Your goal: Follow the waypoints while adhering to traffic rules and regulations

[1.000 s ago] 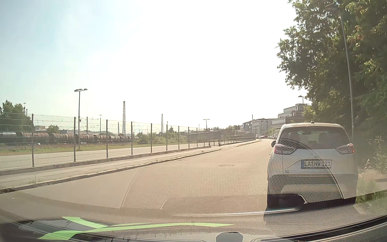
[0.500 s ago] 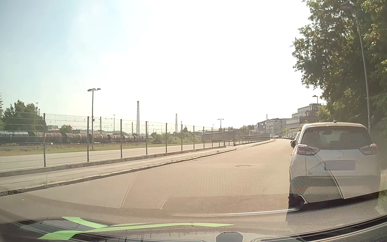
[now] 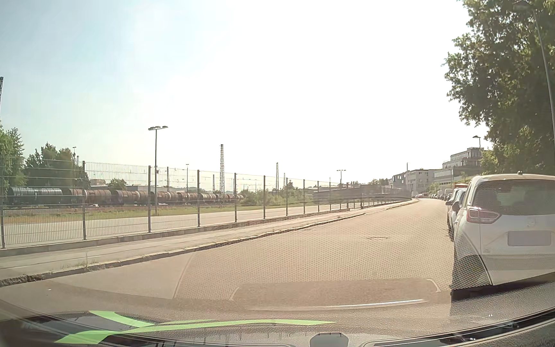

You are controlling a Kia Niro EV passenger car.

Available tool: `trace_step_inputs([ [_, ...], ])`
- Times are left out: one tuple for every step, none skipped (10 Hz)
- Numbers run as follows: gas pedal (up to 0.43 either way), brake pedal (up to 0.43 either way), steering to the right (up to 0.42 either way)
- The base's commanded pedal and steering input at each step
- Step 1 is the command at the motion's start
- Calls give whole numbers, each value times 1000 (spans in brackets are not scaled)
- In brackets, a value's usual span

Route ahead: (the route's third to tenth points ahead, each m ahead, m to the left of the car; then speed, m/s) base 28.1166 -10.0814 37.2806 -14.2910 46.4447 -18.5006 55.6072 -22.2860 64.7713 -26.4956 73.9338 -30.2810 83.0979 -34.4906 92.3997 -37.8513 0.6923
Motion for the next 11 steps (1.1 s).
trace_step_inputs([
  [20, 0, -757],
  [20, 0, -725],
  [20, 0, -693],
  [28, 0, -661],
  [39, 0, -621],
  [39, 0, -590],
  [39, 0, -545],
  [39, 0, -499],
  [39, 0, -462],
  [39, 0, -409],
  [39, 0, -371],
])
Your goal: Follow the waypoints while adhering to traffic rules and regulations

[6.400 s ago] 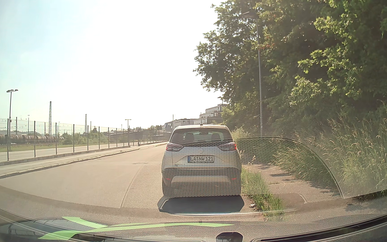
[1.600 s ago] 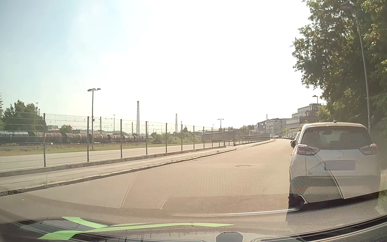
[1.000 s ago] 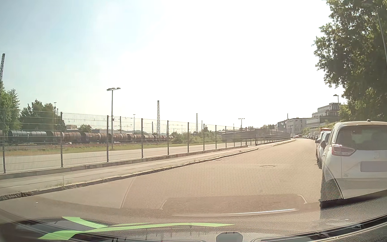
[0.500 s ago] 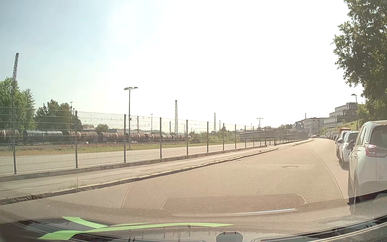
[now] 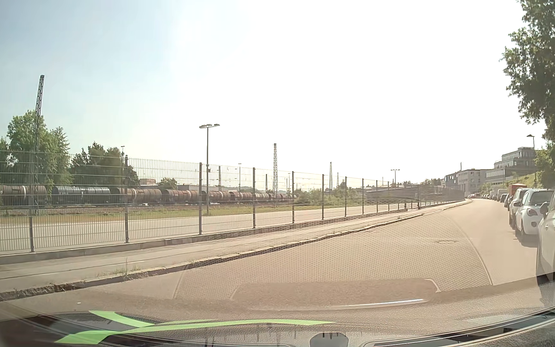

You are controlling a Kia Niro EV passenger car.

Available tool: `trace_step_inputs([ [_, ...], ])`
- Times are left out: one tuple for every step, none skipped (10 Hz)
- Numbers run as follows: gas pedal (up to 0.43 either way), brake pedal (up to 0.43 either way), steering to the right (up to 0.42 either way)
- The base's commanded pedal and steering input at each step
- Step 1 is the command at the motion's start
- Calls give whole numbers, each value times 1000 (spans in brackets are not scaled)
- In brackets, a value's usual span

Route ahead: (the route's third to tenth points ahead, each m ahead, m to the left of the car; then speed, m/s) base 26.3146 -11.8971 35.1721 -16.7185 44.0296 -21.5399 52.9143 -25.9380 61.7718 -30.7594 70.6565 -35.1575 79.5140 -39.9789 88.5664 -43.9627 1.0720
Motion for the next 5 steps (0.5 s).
trace_step_inputs([
  [39, 0, -327],
  [39, 0, -272],
  [39, 0, -215],
  [39, 0, -185],
  [39, 0, -144],
])
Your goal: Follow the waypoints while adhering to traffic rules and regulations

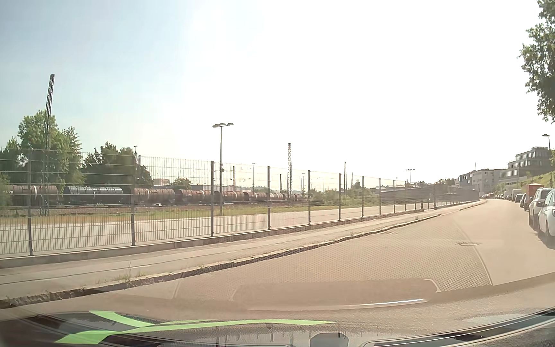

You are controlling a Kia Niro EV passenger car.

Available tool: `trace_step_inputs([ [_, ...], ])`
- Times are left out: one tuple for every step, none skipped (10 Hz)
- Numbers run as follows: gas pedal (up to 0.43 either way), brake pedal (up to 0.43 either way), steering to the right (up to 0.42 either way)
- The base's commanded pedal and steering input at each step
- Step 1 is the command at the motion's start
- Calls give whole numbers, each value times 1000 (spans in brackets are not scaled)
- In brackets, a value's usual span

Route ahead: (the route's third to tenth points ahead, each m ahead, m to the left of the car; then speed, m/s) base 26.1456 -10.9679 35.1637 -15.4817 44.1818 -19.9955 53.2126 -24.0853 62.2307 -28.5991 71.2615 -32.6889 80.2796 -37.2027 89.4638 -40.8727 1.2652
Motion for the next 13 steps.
trace_step_inputs([
  [39, 0, -87],
  [39, 0, -26],
  [39, 0, 16],
  [39, 0, 72],
  [39, 0, 127],
  [39, 0, 174],
  [39, 0, 210],
  [39, 0, 236],
  [39, 0, 256],
  [39, 0, 275],
  [39, 0, 289],
  [47, 0, 303],
  [47, 0, 311],
])
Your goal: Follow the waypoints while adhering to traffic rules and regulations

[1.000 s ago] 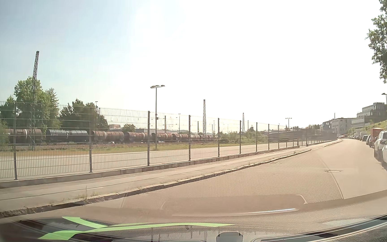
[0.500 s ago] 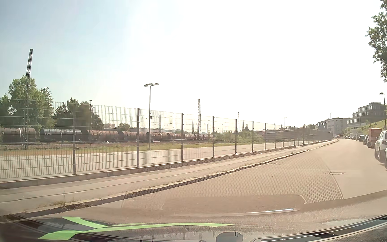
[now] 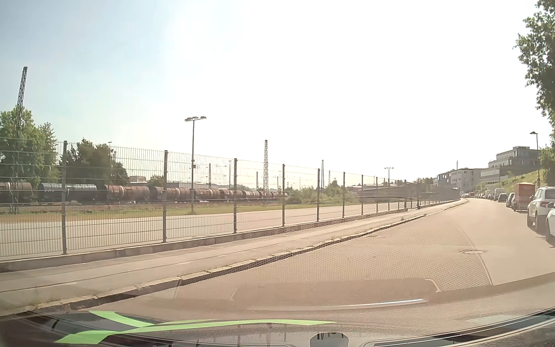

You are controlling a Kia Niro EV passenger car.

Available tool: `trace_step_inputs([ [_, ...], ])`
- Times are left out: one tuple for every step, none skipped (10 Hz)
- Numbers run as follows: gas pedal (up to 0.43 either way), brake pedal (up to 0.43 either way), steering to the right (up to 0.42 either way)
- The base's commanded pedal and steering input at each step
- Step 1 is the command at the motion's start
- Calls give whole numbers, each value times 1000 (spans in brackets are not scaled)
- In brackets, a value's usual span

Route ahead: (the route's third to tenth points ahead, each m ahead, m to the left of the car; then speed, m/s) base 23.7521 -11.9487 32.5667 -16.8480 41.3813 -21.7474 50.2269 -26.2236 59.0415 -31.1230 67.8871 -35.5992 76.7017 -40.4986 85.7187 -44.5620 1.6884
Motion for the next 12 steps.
trace_step_inputs([
  [47, 0, 317],
  [47, 0, 327],
  [47, 0, 335],
  [47, 0, 340],
  [47, 0, 340],
  [47, 0, 340],
  [47, 0, 340],
  [47, 0, 340],
  [47, 0, 340],
  [47, 0, 340],
  [47, 0, 340],
  [47, 0, 339],
])
